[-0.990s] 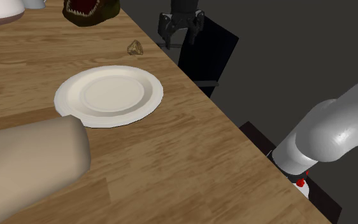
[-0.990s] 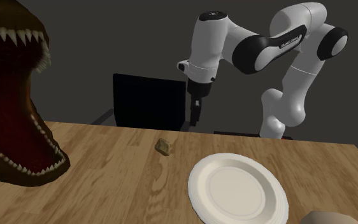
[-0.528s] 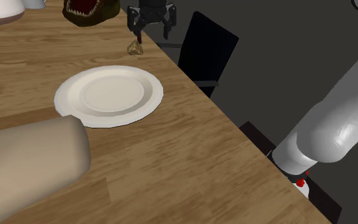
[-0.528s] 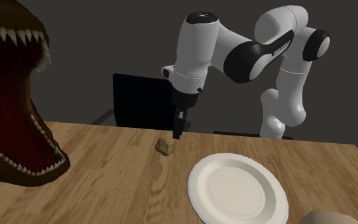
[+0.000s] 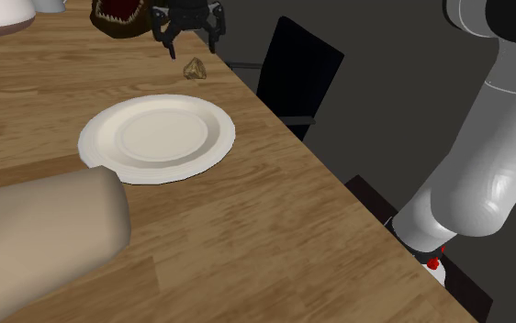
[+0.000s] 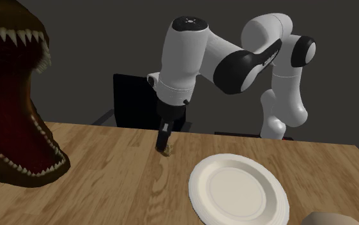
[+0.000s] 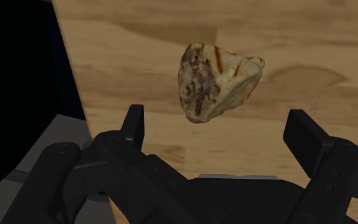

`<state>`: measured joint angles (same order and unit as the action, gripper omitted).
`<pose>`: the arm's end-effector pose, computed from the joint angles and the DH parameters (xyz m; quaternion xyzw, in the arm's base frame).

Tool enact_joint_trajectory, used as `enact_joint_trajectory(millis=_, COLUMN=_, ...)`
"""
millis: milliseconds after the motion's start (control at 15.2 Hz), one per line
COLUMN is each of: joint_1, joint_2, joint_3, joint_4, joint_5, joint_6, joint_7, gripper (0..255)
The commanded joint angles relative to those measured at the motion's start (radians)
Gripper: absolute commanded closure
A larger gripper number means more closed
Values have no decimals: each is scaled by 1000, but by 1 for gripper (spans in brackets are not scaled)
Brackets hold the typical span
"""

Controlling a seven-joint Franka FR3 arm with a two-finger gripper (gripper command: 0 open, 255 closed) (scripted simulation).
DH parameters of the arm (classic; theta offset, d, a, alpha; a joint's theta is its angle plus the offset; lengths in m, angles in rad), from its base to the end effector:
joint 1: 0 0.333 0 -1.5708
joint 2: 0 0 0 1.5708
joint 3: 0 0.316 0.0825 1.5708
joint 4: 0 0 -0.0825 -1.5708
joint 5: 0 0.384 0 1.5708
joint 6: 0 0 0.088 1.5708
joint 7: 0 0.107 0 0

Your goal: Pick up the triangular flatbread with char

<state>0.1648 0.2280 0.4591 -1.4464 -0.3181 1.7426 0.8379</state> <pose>0.5475 0.3206 0.5787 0.9887 -0.0936 0.1057 0.0499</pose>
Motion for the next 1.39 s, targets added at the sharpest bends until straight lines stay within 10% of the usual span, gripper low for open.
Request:
enact_joint_trajectory(millis=0, joint_1=0, joint_2=2, joint_3=-1, joint_4=-22, joint_5=-3, joint_6=23, joint_7=7, gripper=0)
enact_joint_trajectory(millis=330, joint_1=-6, joint_2=-3, joint_3=-2, joint_4=-77, joint_5=-3, joint_6=72, joint_7=16, gripper=0)
enact_joint_trajectory(millis=396, joint_1=-5, joint_2=-2, joint_3=-2, joint_4=-74, joint_5=-3, joint_6=71, joint_7=17, gripper=255)
enact_joint_trajectory(millis=1320, joint_1=2, joint_2=5, joint_3=0, joint_4=1, joint_5=-3, joint_6=3, joint_7=4, gripper=255)
